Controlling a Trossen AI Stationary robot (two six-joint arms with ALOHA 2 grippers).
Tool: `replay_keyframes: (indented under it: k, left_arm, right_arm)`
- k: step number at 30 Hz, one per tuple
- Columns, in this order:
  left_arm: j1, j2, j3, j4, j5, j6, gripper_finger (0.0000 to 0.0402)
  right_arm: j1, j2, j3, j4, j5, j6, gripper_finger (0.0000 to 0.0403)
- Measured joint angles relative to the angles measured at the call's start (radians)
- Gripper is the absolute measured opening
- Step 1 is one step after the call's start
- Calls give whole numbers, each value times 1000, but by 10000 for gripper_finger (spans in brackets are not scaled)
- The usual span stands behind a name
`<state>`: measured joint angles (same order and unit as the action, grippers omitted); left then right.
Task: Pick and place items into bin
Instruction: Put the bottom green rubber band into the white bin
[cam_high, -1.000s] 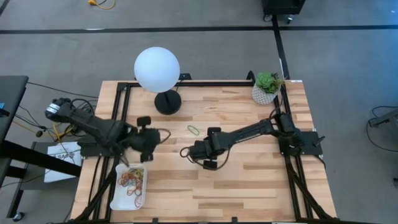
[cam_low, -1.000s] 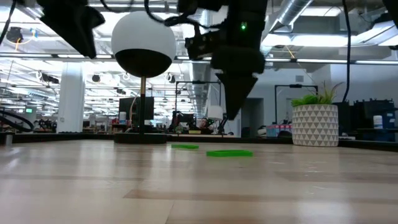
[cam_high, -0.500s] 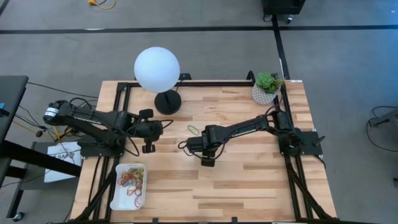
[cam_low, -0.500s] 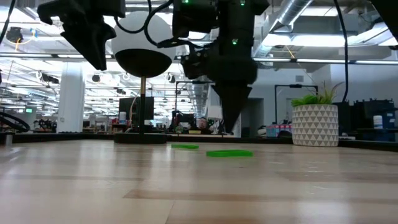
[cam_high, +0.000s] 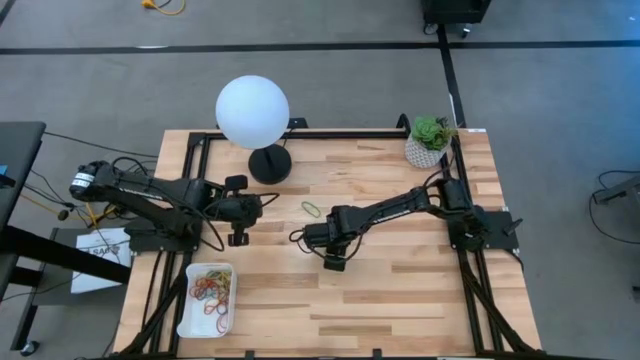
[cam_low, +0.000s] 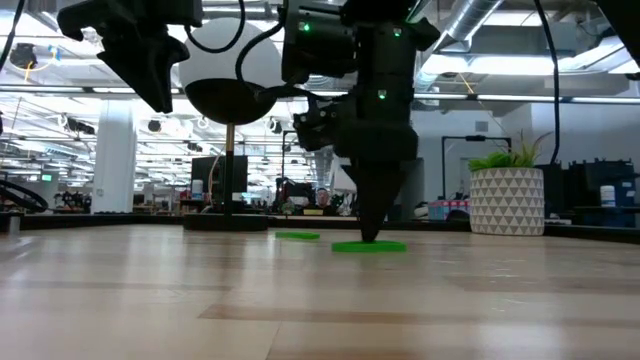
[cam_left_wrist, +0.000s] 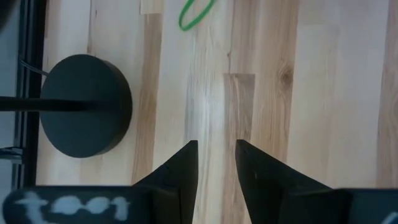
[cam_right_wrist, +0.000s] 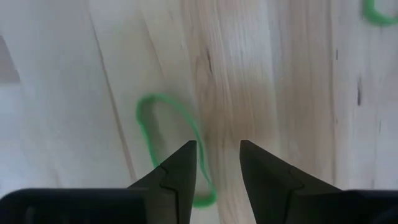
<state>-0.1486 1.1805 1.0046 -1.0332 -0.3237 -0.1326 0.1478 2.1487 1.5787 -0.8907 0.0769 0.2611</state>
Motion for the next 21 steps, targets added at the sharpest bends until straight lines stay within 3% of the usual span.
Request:
replay_keyframes:
  k: [8, 21]
  left_arm:
    - [0, 0, 0, 4, -4, 0, 97]
    - [0, 0, -1, 20, -5, -1, 97]
  right_arm:
    - [3, 0, -4, 63, 0, 27, 118]
    - [1, -15, -150, 222, -4, 28, 110]
